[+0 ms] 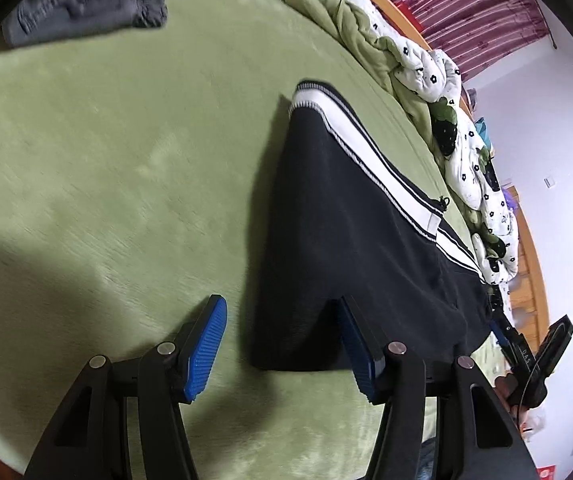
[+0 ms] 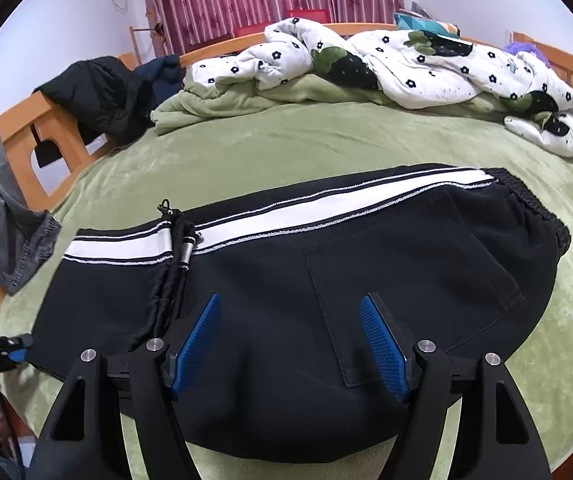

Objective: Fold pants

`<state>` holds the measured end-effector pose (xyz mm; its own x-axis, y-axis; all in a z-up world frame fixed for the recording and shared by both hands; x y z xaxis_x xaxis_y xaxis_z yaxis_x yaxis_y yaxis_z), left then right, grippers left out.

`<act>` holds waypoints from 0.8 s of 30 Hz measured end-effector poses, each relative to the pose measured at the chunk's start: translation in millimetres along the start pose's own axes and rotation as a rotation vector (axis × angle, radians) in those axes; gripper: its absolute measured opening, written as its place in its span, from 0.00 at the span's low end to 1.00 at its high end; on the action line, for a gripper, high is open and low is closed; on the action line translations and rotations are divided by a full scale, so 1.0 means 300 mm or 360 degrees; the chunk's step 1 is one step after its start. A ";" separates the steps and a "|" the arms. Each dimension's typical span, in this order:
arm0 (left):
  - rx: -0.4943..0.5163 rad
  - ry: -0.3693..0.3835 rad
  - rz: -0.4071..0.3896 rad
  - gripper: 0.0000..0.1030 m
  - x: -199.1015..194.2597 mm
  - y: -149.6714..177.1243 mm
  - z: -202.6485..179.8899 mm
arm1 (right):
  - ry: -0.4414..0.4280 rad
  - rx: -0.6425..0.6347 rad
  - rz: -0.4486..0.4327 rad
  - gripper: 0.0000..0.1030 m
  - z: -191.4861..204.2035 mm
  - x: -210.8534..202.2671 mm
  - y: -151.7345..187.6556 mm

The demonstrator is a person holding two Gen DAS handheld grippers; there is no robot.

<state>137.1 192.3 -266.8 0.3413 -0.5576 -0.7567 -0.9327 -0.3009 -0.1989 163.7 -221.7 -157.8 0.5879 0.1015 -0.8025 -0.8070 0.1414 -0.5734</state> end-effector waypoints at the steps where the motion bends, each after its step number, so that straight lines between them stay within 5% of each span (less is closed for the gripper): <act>1: 0.0005 0.0018 0.0006 0.52 0.010 0.004 -0.014 | -0.0011 0.0008 0.0005 0.69 -0.003 0.000 0.003; 5: 0.0039 -0.0038 0.0010 0.50 0.047 0.011 -0.051 | 0.0011 -0.0011 0.0000 0.69 -0.020 -0.003 0.007; 9: 0.0092 -0.0212 -0.0035 0.39 0.059 0.006 -0.074 | 0.0048 -0.0033 0.0006 0.69 -0.045 -0.006 0.021; 15: 0.0023 -0.0278 -0.0054 0.21 0.003 -0.016 -0.105 | 0.0110 -0.0026 -0.0052 0.69 -0.128 -0.051 0.038; 21: 0.0349 -0.0518 -0.0308 0.17 -0.097 -0.038 -0.335 | 0.0159 0.0016 -0.0097 0.69 -0.250 -0.110 0.050; 24: 0.0518 -0.0463 -0.0342 0.16 -0.102 -0.010 -0.529 | 0.0108 0.0116 -0.0113 0.69 -0.320 -0.145 0.054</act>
<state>148.0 87.5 -144.2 0.5265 -0.2559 -0.8107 -0.8487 -0.1022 -0.5189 119.9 -318.4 -147.9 0.6364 0.0224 -0.7710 -0.7559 0.2174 -0.6176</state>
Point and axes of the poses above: each gripper's, at about its wrist camera, not at the fingertips, and x roughly the way its jaws point, z to its left, y to its underside, the point moved 10 cm from there along x, roughly the way its jaws point, and after that the axes turned 9 degrees about z, right-handed, at the moved point
